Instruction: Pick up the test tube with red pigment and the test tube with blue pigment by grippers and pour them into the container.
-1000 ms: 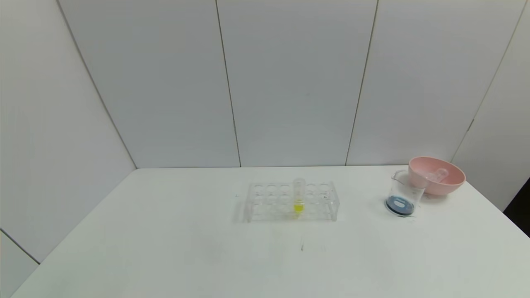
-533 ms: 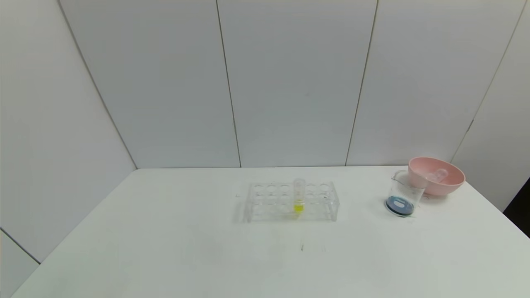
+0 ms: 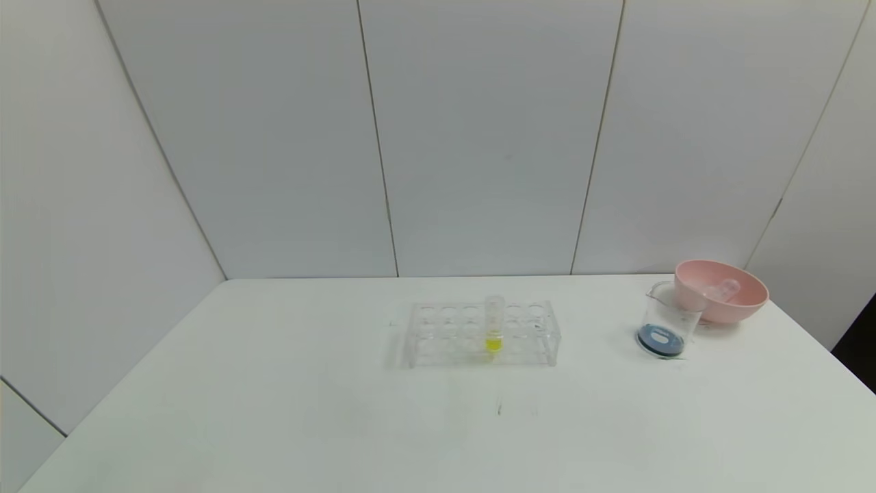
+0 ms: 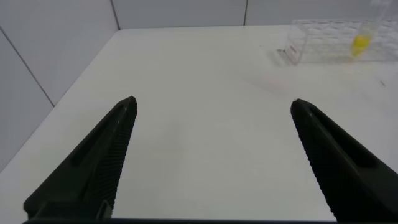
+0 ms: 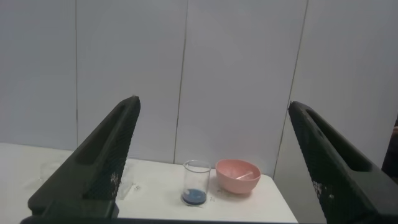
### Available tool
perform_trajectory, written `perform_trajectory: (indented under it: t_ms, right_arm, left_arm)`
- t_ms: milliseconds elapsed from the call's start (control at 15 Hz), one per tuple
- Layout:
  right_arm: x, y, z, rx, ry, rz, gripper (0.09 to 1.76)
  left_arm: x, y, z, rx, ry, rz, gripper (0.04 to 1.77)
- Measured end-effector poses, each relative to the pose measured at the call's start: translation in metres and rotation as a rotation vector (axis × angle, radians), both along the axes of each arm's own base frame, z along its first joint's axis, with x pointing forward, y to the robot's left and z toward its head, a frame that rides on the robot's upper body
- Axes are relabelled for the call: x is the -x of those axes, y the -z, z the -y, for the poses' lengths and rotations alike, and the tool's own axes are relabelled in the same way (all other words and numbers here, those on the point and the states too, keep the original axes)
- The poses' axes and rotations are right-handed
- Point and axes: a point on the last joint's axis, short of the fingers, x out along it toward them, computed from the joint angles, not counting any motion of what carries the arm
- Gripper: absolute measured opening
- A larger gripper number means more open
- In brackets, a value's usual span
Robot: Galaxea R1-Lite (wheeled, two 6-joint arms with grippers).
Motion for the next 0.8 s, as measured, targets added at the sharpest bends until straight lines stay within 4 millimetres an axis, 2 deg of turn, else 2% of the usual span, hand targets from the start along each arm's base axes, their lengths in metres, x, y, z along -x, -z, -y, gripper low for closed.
perform_trajectory:
  t_ms: [133,267,400,533,600,800]
  right_arm:
    - [-0.006,0.020,0.001,-0.008,0.025,0.002,1.70]
    - [-0.021,0.046,0.001,-0.016,0.045,-0.061,1.70]
    - [-0.039,0.084,0.001,-0.020,0.056,-0.226,1.70]
    - [-0.047,0.116,0.001,-0.015,0.065,-0.461,1.70]
    - [-0.048,0.125,0.001,-0.019,0.063,-0.549,1.70]
    - [-0.047,0.126,0.001,-0.051,0.056,-0.570,1.70]
  left_arm:
    - [0.000,0.000,0.000,0.000,0.000,0.000,1.76]
    - [0.000,0.000,0.000,0.000,0.000,0.000,1.76]
    - [0.000,0.000,0.000,0.000,0.000,0.000,1.76]
    - [0.000,0.000,0.000,0.000,0.000,0.000,1.76]
    - [0.000,0.000,0.000,0.000,0.000,0.000,1.76]
    - [0.000,0.000,0.000,0.000,0.000,0.000,1.76]
